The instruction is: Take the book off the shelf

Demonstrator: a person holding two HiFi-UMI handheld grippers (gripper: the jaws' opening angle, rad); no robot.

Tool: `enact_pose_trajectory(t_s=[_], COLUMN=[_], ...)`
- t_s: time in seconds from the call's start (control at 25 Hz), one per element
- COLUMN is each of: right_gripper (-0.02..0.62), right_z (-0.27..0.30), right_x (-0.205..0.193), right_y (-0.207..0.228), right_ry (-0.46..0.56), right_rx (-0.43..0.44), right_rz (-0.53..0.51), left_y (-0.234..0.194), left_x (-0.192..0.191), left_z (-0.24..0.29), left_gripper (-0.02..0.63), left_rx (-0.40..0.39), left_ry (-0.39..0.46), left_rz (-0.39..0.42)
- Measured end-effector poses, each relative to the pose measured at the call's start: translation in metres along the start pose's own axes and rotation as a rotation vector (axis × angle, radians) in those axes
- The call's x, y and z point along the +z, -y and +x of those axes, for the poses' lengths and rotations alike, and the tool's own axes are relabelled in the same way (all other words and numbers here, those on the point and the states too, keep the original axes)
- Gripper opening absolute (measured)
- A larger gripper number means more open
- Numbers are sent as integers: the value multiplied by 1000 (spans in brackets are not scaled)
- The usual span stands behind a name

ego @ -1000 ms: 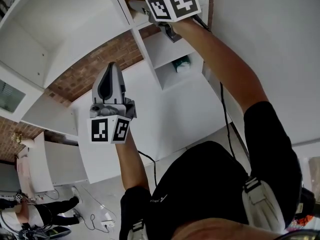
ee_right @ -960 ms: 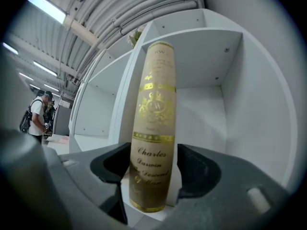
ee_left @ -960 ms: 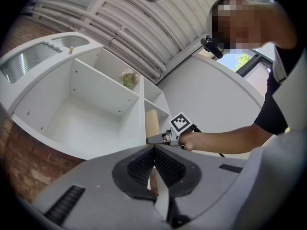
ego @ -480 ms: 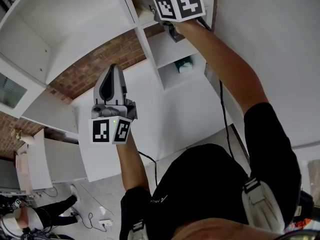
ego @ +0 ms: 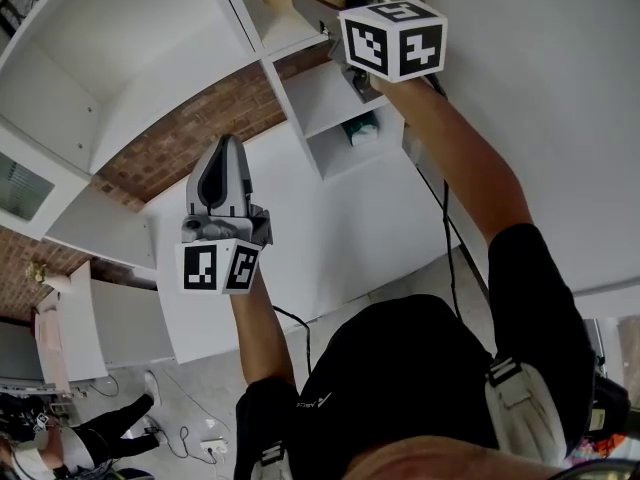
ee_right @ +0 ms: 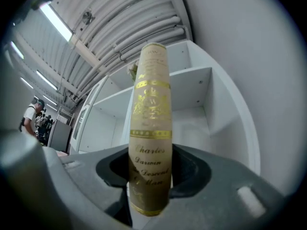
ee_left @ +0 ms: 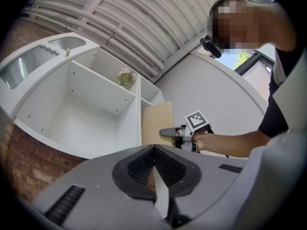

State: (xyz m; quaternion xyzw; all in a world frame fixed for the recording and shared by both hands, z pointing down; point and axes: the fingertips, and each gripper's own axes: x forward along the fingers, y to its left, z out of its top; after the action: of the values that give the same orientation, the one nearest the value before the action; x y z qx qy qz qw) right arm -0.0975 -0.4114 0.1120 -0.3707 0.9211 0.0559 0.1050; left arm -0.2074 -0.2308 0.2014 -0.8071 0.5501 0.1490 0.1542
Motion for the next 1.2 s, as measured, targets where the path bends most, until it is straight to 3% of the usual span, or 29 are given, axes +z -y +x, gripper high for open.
enact_pose_trajectory(t_s=[0.36, 0.8, 1.2], right_gripper=[193, 193, 192], right_z=[-101, -194, -222], right_x=[21, -53, -77], right_y=[-26, -65, -77], right_ry=[120, 93, 70], right_rx=[67, 104, 125], right_rz=[-21, 31, 31], left_y=[23, 57, 67], left_x=[17, 3, 1], left_z=[-8, -25, -31], left_gripper=[-2, -2, -2], left_rx=[-4, 2, 11], left_ry=[44, 52, 49], left_rz=[8, -26, -46])
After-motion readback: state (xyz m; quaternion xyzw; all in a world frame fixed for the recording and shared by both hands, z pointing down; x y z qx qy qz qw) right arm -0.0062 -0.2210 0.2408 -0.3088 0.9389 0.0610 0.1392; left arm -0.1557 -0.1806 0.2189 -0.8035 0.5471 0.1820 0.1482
